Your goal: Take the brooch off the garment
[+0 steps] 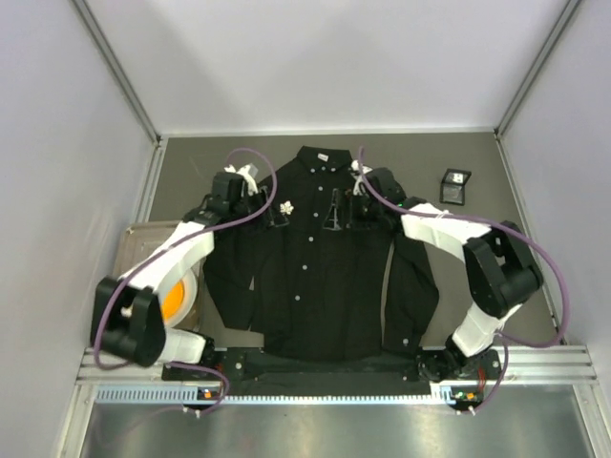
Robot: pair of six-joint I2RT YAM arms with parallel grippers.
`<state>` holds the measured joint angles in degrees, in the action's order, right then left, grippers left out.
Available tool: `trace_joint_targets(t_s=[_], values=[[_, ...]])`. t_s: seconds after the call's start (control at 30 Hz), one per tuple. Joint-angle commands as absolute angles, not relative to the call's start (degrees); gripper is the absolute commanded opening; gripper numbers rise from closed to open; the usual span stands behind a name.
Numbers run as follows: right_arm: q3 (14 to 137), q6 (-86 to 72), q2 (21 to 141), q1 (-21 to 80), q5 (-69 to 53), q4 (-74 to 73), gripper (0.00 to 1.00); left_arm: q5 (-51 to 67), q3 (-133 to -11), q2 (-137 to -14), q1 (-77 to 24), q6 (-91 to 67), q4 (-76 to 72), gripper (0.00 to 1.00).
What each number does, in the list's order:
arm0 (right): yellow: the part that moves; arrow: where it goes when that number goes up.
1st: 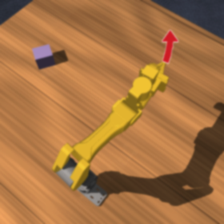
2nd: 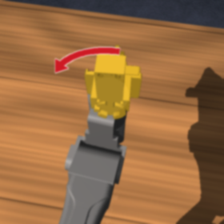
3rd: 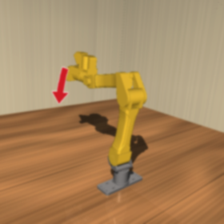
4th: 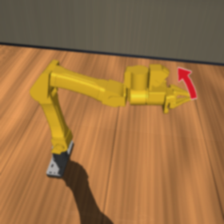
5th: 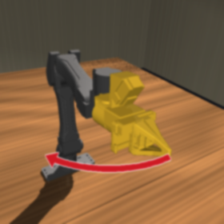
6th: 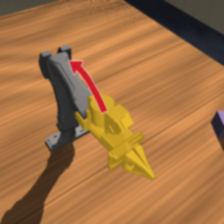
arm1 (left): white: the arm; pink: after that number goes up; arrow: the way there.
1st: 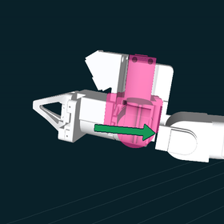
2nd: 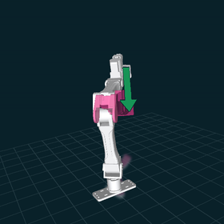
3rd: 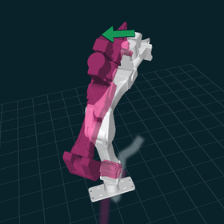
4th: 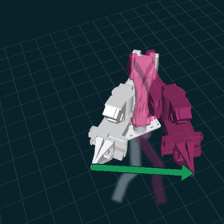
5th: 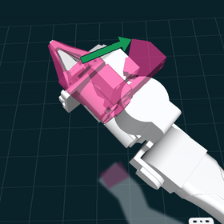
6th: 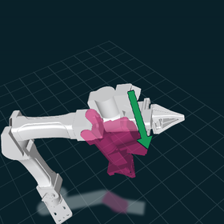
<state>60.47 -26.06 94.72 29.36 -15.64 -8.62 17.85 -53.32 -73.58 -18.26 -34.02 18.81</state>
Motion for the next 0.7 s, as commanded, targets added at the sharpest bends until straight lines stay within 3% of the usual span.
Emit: trace_joint_targets(t_s=[0.0,0.2,0.67], values=[[65.91,-31.19,100.8,31.47,-21.7,5.42,0.81,23.28,-60.97,-88.01,-18.19,-35.86,6.87,0.4],[71.09,-34.71,108.79,31.46,-23.2,10.28,0.73,19.26,-68.99,-103.96,-18.19,-37.18,7.56,0.22],[86.11,-43.93,126.8,31.55,-32.07,21.62,0.49,2.47,-57.31,-100.37,-18.02,-36.74,0.44,0.18]])
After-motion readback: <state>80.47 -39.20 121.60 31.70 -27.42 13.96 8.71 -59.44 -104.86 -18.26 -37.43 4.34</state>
